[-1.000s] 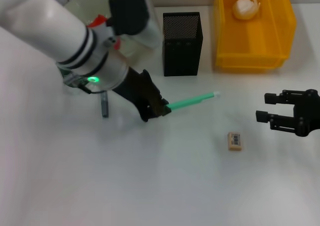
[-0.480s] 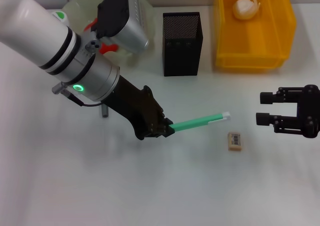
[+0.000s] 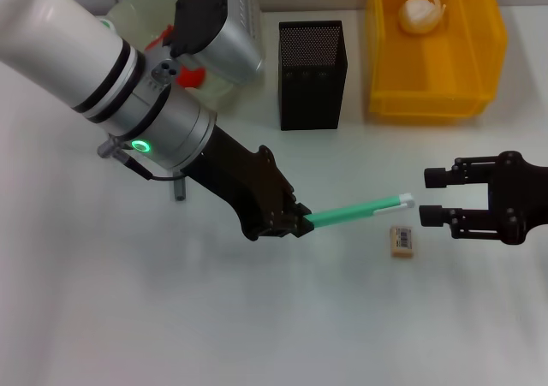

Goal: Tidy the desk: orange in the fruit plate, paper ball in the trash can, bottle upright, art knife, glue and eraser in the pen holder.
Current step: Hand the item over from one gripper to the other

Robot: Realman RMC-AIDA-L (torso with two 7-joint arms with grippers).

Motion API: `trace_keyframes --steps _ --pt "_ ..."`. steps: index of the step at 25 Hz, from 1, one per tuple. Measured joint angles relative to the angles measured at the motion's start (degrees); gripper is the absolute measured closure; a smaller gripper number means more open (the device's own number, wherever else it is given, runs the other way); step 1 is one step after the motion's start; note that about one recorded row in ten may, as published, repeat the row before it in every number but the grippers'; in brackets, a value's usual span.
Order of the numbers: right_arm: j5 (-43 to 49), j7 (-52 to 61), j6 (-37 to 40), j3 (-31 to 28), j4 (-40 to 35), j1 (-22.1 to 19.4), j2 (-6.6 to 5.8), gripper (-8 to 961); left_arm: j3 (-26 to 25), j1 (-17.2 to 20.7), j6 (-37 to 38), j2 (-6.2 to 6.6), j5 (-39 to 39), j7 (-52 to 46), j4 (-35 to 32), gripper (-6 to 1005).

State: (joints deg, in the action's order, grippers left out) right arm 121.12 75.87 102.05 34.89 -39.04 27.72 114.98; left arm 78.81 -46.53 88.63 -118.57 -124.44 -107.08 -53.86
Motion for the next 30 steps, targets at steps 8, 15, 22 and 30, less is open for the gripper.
trace_keyframes --steps 8,15,22,30 --pt "0.06 -0.01 0.4 0.8 0.12 0.94 0.2 362 -0.48 -0.83 1.43 0.01 1.18 0.53 0.07 902" --pt "0.08 0.14 0.5 2.61 -0.2 1.62 1.1 363 -0.61 -1.27 1.47 0.01 1.29 0.54 0.7 902" --pt "0.08 -0.09 0.42 3.14 -0.26 1.96 1.33 378 -1.17 -1.29 1.46 0.01 1.4 0.52 0.77 901" --pt "0.05 -0.12 0.05 3.34 -0.24 2.24 1.57 495 -1.21 -1.29 1.62 0.01 1.4 0.56 0.78 901"
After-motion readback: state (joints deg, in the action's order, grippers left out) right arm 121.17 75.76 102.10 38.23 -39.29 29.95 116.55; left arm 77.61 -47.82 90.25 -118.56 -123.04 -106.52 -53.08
